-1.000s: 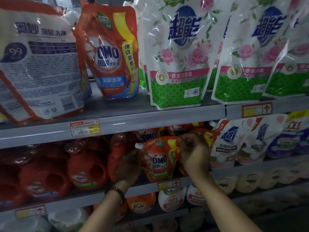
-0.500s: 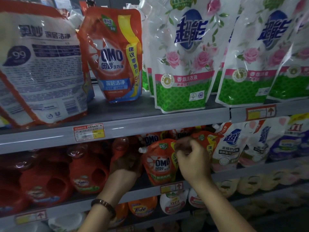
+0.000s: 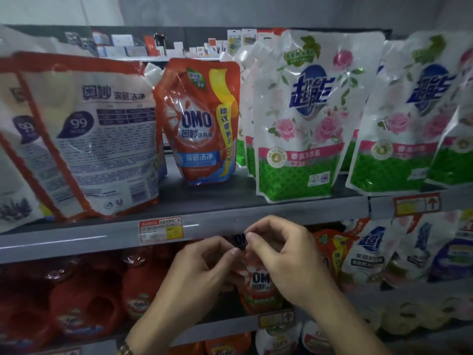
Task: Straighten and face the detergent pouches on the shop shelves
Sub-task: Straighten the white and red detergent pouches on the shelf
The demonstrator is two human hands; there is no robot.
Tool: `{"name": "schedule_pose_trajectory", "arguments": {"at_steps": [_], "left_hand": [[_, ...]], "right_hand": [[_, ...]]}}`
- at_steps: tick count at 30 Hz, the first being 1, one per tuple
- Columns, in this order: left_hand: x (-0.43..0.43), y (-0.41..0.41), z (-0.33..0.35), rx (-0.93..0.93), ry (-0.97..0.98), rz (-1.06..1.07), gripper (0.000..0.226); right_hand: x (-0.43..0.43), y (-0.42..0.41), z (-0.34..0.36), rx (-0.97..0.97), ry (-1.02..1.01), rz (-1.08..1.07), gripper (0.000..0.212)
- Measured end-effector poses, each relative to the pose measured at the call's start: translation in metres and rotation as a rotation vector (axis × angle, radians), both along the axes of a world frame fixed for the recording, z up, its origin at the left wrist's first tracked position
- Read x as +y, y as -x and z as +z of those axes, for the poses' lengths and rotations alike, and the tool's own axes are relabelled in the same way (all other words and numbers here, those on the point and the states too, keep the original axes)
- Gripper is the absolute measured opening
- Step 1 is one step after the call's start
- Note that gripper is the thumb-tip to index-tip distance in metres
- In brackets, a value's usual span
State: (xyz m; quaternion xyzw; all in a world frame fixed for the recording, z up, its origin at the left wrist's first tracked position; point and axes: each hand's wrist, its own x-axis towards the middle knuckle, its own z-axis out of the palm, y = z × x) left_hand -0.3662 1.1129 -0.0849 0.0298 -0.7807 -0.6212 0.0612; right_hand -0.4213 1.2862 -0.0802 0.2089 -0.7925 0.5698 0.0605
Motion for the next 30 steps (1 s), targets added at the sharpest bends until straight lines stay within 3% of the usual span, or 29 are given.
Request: {"name": "schedule_pose_trajectory", "arguments": {"at_steps": [9,24,30], "left_hand": [[-0.041,0.006,0.068,0.203,-0.146,0.166,0.017],[-0.067,0.032,0.108,0.341,0.136,0.259,0.028],[-0.065,0.048,0.118,0.346,0.127,0.243,0.051]], "right_hand": [[-0.019,0.01,0.054,0.03,0.139,0.046,0.003],[-0.064,0.046,0.097,0.001,0.053,0.054,0.028],[-0.08,0.057,0.108,-0.028,0.069,0.063,0.046]]}}
